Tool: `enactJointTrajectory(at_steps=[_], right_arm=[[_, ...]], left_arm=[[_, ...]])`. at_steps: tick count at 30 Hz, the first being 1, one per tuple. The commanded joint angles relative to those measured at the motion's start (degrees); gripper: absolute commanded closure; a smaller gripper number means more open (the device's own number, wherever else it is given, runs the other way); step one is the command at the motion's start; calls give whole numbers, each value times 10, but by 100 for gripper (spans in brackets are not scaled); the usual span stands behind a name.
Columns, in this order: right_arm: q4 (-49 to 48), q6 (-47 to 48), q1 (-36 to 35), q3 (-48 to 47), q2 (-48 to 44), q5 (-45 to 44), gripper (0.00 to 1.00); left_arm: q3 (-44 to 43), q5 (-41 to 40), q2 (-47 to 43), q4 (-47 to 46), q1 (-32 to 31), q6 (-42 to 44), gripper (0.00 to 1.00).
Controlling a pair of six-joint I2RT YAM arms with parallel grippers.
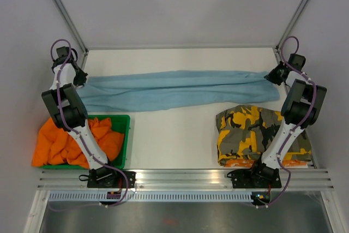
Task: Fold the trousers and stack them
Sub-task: Fold the trousers
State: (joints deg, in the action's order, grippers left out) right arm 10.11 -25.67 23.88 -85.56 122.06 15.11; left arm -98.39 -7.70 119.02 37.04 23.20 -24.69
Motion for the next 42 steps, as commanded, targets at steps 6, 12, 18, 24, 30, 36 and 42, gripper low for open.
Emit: enactJointTrajectory(at_steps=[6, 12, 18, 24, 30, 36, 42], right_arm=[[-61, 32, 26, -17, -86, -89, 100], [37, -9, 25, -79, -52, -119, 100], [-3, -11, 23, 8, -109, -160, 100], [8, 13, 23, -57, -57, -125, 100], [-31, 2, 20, -113, 10, -72, 98], [-62, 6, 19, -159, 63, -28, 74], [-97, 12, 11, -170, 83, 42, 34]], left_arm=[[-60, -89, 15, -65, 19, 3, 98], [-80, -82, 34, -69, 18, -8, 98], [-87, -76, 46, -72, 17, -12, 98], [-85, -74, 51, -77, 16, -12, 98], [-90, -72, 60, -94, 14, -20, 98], [-112, -61, 86, -107, 10, -23, 98], [-122, -44, 98, -115, 2, -12, 98]])
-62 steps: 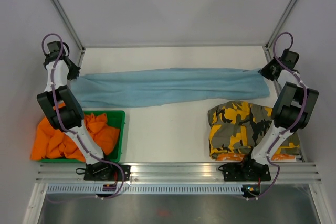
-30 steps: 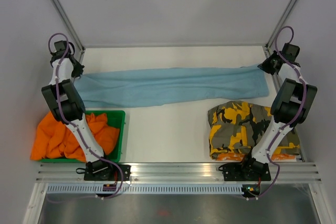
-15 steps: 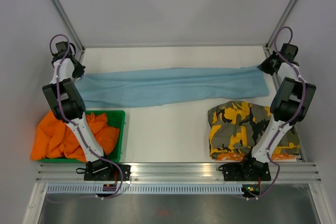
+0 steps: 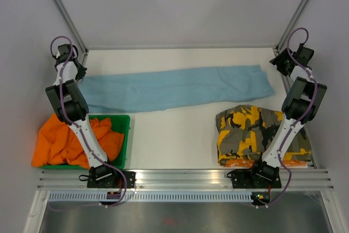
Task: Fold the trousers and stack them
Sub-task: Fold the trousers
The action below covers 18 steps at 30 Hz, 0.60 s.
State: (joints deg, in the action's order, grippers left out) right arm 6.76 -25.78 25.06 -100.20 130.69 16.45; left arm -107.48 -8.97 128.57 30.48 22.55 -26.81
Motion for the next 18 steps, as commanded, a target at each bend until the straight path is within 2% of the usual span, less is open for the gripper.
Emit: enactJointTrajectory(at_steps=[1, 4, 6, 7, 8, 10, 14, 18], right_arm=[[-63, 16, -4, -22, -6, 32, 31], [-80, 24, -13, -25, -24, 45, 19], [-81, 27, -17, -24, -46, 47, 18], [-82, 33, -23, -18, -55, 56, 18], [-83, 35, -26, -15, -64, 59, 17], [-83, 45, -40, -2, -92, 65, 17], [-83, 68, -68, 34, -141, 62, 17], [-82, 84, -97, 88, -201, 67, 17]], left_arm=[[-33, -28, 4, -52, 8, 12, 98], [-57, -25, 11, -41, 3, 23, 96], [-77, -17, 15, -31, 2, 34, 88], [-85, -6, 18, -22, 0, 40, 83], [-100, -6, 19, -12, -1, 42, 64], [-109, -17, 12, 16, -5, 47, 44], [-84, -61, -42, 45, -13, 55, 25], [-6, -96, -138, 35, -15, 54, 15]])
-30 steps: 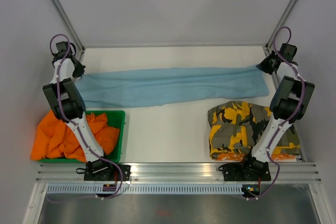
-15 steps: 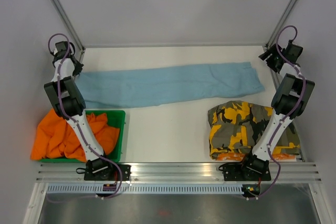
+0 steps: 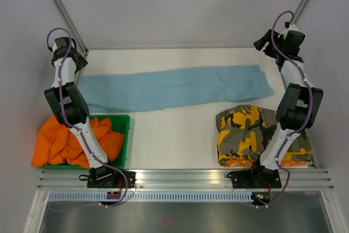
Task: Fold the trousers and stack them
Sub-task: Fold the trousers
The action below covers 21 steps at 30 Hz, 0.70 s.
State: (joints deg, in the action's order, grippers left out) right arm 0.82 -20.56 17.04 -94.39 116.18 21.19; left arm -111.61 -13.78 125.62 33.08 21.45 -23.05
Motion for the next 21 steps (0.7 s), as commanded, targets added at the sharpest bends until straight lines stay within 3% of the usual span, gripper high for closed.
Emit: enactJointTrajectory(at_steps=[1, 7, 11, 13, 14, 16, 17, 18, 19, 21], right_arm=[[-18, 35, -29, 42, -64, 18, 17], [-14, 44, -39, 168, -108, -16, 15], [63, 77, -39, 183, -83, -77, 16], [81, 87, -39, 188, -71, -62, 23], [85, 86, -39, 192, -65, -48, 36], [77, 71, -40, 202, -52, -25, 49], [74, 65, -40, 203, -41, -23, 62], [75, 59, -40, 199, -36, -20, 67], [78, 54, -40, 197, -31, -19, 76], [77, 49, -41, 197, -21, -19, 85]], left_arm=[[54, -50, -128, 4, -4, 12, 13], [212, -50, -222, -13, -4, -14, 6], [261, -11, -221, -10, -4, -3, 13], [288, 14, -223, -20, -4, -4, 19], [296, 21, -224, -25, -4, -6, 29], [308, 50, -222, -36, -4, -12, 43], [310, 63, -220, -37, -4, -14, 60], [313, 79, -217, -36, -5, -26, 71], [318, 85, -211, -35, -5, -34, 97], [328, 115, -206, -39, -10, -46, 98]])
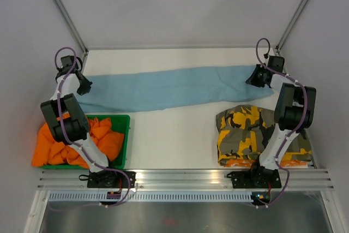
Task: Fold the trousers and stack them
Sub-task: Fold the trousers
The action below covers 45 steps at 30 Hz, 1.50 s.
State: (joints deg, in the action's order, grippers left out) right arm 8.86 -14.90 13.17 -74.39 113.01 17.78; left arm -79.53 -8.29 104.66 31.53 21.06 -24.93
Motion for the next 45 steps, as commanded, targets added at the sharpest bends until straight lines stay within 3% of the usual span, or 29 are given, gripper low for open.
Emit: enactJointTrajectory(at_steps=[1, 4, 5, 9, 25, 30, 34, 41, 44, 45], right_arm=[[-3, -8, -2, -3, 14, 14, 89], [35, -9, -2, -34, 48, -15, 93], [55, -6, -2, -50, 74, -43, 99], [108, -3, 1, -102, 116, -98, 100], [78, -16, 60, -57, 109, -230, 100], [72, -21, 77, -48, 102, -209, 100], [72, -19, 77, -48, 81, -197, 100], [66, -17, 70, -31, -10, -133, 100], [64, -12, 51, -20, -54, -117, 98], [65, -11, 46, -15, -65, -114, 97]], left_arm=[[18, 64, 10, -32, -8, -32, 98], [22, 80, 28, -44, -19, -39, 98], [20, 80, 43, -45, -22, -41, 98], [6, 99, 82, -49, -38, -51, 98], [-184, 130, 250, 12, -157, -74, 98], [-228, 145, 270, 27, -191, -67, 98], [-214, 141, 238, 35, -197, -51, 98], [-205, 54, 106, 67, -163, 6, 96], [-173, 57, 40, 64, -120, -2, 85], [-142, 59, 22, 57, -108, -6, 71]])
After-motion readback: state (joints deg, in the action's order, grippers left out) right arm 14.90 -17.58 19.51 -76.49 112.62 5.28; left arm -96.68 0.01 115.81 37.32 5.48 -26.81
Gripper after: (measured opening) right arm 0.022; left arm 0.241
